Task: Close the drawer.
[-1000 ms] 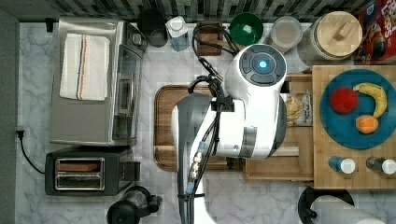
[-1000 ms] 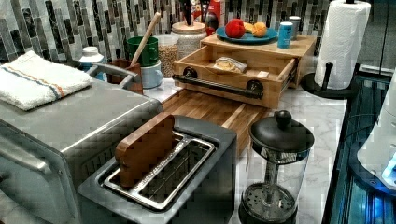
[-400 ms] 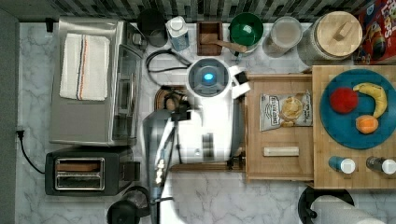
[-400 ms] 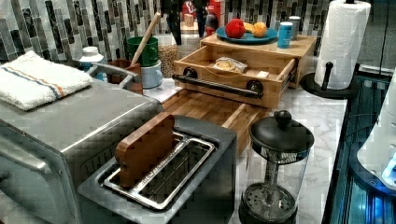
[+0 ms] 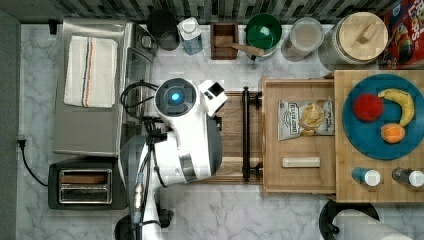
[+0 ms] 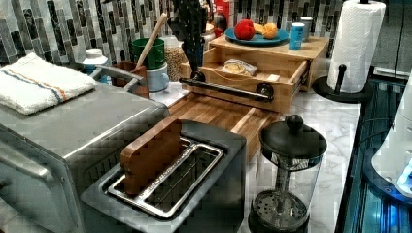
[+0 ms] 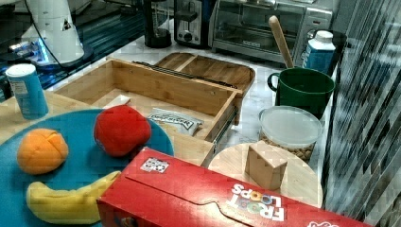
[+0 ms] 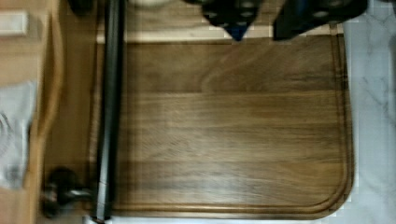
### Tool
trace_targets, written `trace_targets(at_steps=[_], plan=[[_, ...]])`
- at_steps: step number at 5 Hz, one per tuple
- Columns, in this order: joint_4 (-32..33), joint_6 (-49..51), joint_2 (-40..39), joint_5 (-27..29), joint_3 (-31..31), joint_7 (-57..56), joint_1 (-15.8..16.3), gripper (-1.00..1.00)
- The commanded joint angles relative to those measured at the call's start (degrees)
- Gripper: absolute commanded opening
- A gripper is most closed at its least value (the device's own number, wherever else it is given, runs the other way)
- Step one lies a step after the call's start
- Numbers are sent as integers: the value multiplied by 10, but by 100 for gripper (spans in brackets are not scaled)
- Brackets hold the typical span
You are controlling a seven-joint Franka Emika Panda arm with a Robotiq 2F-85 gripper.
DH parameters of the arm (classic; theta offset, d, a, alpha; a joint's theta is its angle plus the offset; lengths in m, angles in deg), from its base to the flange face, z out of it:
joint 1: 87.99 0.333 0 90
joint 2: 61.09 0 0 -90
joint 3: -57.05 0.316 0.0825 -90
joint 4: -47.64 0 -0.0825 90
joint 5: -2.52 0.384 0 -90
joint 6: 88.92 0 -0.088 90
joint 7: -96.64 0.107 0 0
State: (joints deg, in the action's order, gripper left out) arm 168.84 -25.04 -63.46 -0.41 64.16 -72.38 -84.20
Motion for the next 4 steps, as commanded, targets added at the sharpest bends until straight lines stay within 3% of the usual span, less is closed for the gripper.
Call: trace_targets(at_steps=[1,4], plan=[[56,-101,-10,-43,-23,-67,-18,-100],[67,-153,-61,-9,-25,-132,-38,-100]])
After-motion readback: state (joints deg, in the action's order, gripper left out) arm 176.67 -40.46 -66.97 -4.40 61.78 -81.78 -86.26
